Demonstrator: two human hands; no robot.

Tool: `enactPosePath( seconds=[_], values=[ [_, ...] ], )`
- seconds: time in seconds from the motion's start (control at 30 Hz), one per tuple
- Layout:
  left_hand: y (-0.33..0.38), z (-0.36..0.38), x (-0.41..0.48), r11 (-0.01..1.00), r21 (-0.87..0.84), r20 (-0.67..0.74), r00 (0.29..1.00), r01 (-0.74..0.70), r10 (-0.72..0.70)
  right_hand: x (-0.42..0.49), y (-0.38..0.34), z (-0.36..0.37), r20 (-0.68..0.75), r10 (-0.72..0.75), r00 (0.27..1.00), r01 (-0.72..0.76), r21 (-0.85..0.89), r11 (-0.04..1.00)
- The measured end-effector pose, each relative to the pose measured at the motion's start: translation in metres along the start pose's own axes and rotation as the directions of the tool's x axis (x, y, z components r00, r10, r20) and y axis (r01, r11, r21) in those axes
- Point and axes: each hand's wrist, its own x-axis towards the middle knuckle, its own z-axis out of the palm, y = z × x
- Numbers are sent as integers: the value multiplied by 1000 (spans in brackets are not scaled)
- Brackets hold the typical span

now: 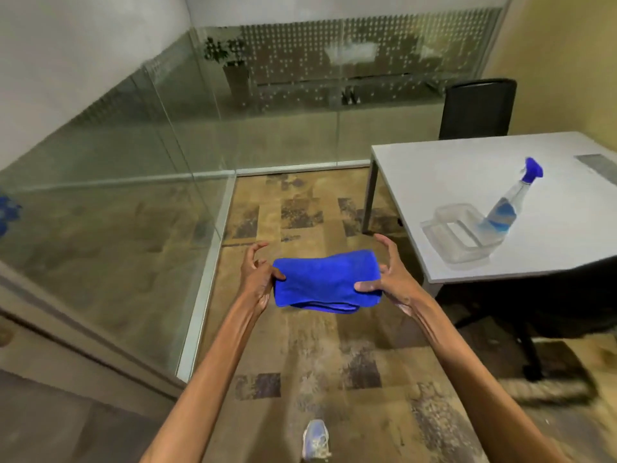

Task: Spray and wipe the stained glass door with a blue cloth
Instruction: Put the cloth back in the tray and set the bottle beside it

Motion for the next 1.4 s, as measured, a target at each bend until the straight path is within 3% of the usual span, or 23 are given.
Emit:
enactPosePath(
  seconds=[0.17,0.3,0.4,0.5,0.6,0.7,0.83,0.97,1.1,1.2,1.27,1.4],
  values=[
    [2,57,46,1000,0,109,994,-12,11,29,-3,-32,-29,-128,991,104,-424,899],
    [13,97,81,958,243,306,949,-151,72,66,-12,-56,-119,-178,977,82,-556,827],
    [19,125,106,813,476,471,878,-336,87,91,-21,-78,-190,-217,958,63,-596,800],
    [16,152,127,570,618,635,772,-541,44,109,-28,-101,-241,-218,946,27,-612,791],
    [7,177,141,405,651,685,727,-642,50,121,-33,-121,-271,-200,941,-10,-616,788],
    [6,200,146,319,592,736,657,-741,161,124,-39,-136,-273,-210,939,-19,-651,759],
    [8,229,151,340,493,800,571,-801,184,124,-38,-167,-305,-242,921,-38,-689,723],
    [-16,259,166,442,441,801,565,-781,199,122,-30,-208,-422,-241,874,-122,-669,733],
    [-45,291,176,627,426,750,642,-653,159,121,-31,-256,-358,-144,923,-85,-553,829],
    [-69,326,178,786,422,665,743,-451,69,126,-27,-296,-411,-99,906,-92,-420,903],
    [-83,353,176,826,455,585,811,-332,3,133,-26,-320,-449,-91,889,-81,-350,933],
    [-113,411,172,860,461,478,878,-219,-33,151,-21,-376,-467,-68,882,-70,-271,960]
  ],
)
